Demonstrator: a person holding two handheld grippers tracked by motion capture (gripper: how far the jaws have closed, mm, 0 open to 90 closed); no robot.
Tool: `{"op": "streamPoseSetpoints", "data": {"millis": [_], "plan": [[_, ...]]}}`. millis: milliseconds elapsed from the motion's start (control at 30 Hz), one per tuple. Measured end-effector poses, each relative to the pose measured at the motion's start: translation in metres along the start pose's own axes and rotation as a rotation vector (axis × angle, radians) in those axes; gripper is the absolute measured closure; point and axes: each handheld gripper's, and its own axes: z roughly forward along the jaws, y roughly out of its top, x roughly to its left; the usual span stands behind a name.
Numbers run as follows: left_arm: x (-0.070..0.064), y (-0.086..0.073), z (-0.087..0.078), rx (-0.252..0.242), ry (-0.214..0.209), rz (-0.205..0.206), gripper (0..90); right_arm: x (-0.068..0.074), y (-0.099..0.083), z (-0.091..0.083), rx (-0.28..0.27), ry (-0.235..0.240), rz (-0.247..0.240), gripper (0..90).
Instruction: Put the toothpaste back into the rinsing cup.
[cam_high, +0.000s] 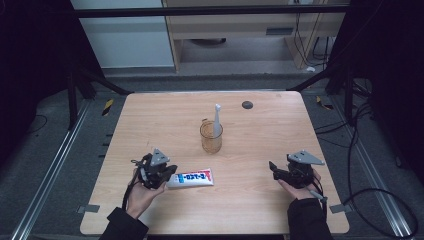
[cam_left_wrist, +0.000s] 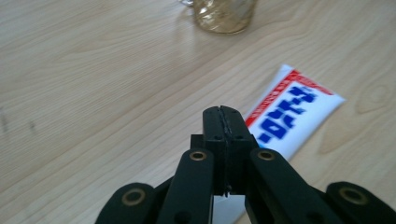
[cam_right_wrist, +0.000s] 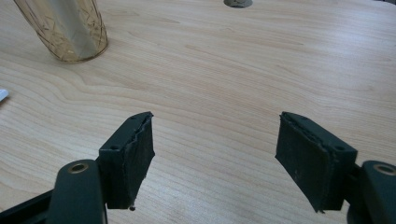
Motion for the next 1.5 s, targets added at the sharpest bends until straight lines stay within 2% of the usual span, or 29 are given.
{"op": "streamPoseSetpoints", "data": {"millis": [100, 200, 333, 467, 667, 1033, 1233, 1500], "plan": [[0.011, -0.003, 0.004, 0.034, 0.023, -0.017, 89.3, 0.000, 0.000, 0.001, 0.003, 0.001, 0.002, 27.4], [0.016, -0.005, 0.009, 0.063, 0.020, -0.015, 89.3, 0.000, -0.001, 0.001, 0.005, 0.001, 0.001, 27.4], [0.013, -0.006, 0.014, 0.090, -0.006, 0.003, 89.3, 0.000, 0.000, 0.001, 0.004, 0.000, 0.000, 27.4], [0.010, -0.009, 0.018, 0.115, -0.010, 0.017, 89.4, -0.001, 0.000, 0.000, 0.003, 0.000, 0.000, 27.4], [0.010, -0.011, 0.016, 0.123, -0.021, 0.018, 89.4, 0.000, 0.000, 0.000, 0.005, 0.000, 0.000, 27.4], [-0.002, -0.018, 0.011, 0.143, -0.043, 0.037, 89.3, -0.001, 0.000, 0.000, 0.006, -0.002, 0.000, 27.3], [-0.008, -0.023, 0.011, 0.170, -0.055, 0.046, 89.2, -0.001, 0.000, -0.001, 0.005, -0.002, 0.004, 27.3], [-0.004, -0.013, 0.004, 0.130, -0.048, 0.020, 84.0, -0.002, 0.000, -0.001, 0.003, -0.005, 0.002, 27.3]]}}
